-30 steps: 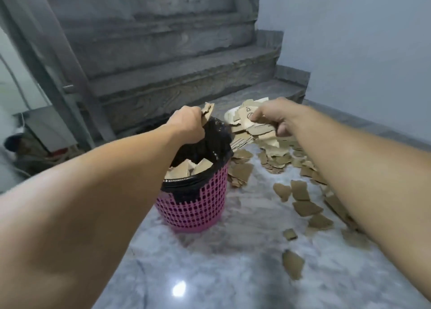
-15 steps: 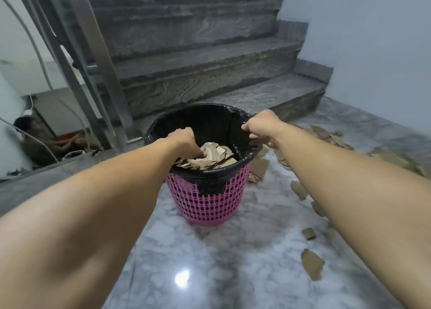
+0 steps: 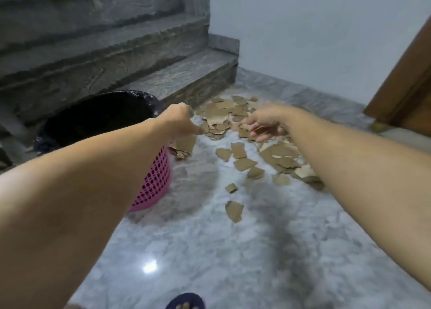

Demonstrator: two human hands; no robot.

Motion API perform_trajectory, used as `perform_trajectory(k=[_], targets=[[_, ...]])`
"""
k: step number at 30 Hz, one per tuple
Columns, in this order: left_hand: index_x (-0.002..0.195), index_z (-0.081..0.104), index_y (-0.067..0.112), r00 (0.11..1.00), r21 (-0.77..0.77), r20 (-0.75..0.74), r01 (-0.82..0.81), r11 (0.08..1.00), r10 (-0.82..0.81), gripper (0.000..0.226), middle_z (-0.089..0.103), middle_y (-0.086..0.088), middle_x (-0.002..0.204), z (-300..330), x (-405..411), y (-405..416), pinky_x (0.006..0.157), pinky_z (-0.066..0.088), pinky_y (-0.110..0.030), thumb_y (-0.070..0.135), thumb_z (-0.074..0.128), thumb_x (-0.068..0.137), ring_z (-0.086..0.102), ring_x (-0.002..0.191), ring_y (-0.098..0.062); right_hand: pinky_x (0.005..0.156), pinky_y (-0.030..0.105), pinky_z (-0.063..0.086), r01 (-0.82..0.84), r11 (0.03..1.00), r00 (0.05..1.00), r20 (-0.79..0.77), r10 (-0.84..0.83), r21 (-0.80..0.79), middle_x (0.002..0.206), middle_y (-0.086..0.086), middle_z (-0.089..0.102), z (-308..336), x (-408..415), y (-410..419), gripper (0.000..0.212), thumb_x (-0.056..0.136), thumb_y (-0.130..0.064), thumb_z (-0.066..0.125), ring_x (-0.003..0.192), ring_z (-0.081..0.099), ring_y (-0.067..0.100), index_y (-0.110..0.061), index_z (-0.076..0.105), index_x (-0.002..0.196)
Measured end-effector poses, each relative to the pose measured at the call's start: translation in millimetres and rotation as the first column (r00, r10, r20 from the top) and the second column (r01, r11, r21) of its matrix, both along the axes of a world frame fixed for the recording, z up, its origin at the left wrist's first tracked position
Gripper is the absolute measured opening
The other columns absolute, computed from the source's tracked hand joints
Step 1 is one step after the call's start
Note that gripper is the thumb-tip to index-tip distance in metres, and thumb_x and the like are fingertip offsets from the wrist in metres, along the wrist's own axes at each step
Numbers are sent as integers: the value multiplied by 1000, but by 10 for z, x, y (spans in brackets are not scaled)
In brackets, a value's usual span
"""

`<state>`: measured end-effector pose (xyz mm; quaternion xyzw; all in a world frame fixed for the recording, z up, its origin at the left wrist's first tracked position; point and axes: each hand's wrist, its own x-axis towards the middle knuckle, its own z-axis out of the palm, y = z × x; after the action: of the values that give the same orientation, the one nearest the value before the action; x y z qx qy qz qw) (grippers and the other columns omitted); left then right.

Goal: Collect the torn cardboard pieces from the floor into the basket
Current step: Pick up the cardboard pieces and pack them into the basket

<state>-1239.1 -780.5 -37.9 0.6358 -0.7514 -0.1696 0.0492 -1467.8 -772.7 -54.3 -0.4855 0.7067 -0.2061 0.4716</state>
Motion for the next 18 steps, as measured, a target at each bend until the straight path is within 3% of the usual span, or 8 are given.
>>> perform_trajectory(k=[7, 11, 15, 18], targets=[[138, 48, 10, 958, 190, 134, 225, 956, -252, 72, 54, -9, 134, -667, -1433, 106, 98, 43, -35, 52, 68, 83, 51, 121, -28, 51, 26, 56, 221, 965, 970, -137, -202, 141, 77, 3, 53, -525, -1769, 602, 13, 99, -20, 55, 62, 52, 12, -11, 55, 90], [143, 42, 12, 924, 284, 151, 298, 911, -350, 75, 45, -7, 143, -1192, -2180, 206, 97, 39, -32, 53, 65, 85, 43, 130, -27, 76, 39, 58, 337, 915, 939, -152, -309, 223, 85, 8, 58, -1007, -2628, 1029, 11, 96, -21, 59, 65, 57, 16, -11, 58, 91], [143, 41, 12, 905, 363, 134, 335, 870, -404, 78, 49, -9, 139, -1680, -2812, 279, 96, 42, -34, 52, 68, 82, 48, 126, -27, 65, 33, 52, 431, 851, 903, -146, -405, 299, 82, 5, 53, -1383, -3225, 1417, 11, 100, -20, 53, 67, 47, 14, -12, 53, 107], [144, 40, 12, 890, 389, 129, 361, 848, -438, 78, 48, -9, 141, -2057, -3218, 321, 100, 41, -34, 51, 68, 83, 47, 128, -27, 59, 30, 50, 532, 802, 846, -207, -491, 271, 79, 8, 53, -1697, -3622, 1615, 11, 94, -18, 64, 67, 51, 19, -12, 56, 89]])
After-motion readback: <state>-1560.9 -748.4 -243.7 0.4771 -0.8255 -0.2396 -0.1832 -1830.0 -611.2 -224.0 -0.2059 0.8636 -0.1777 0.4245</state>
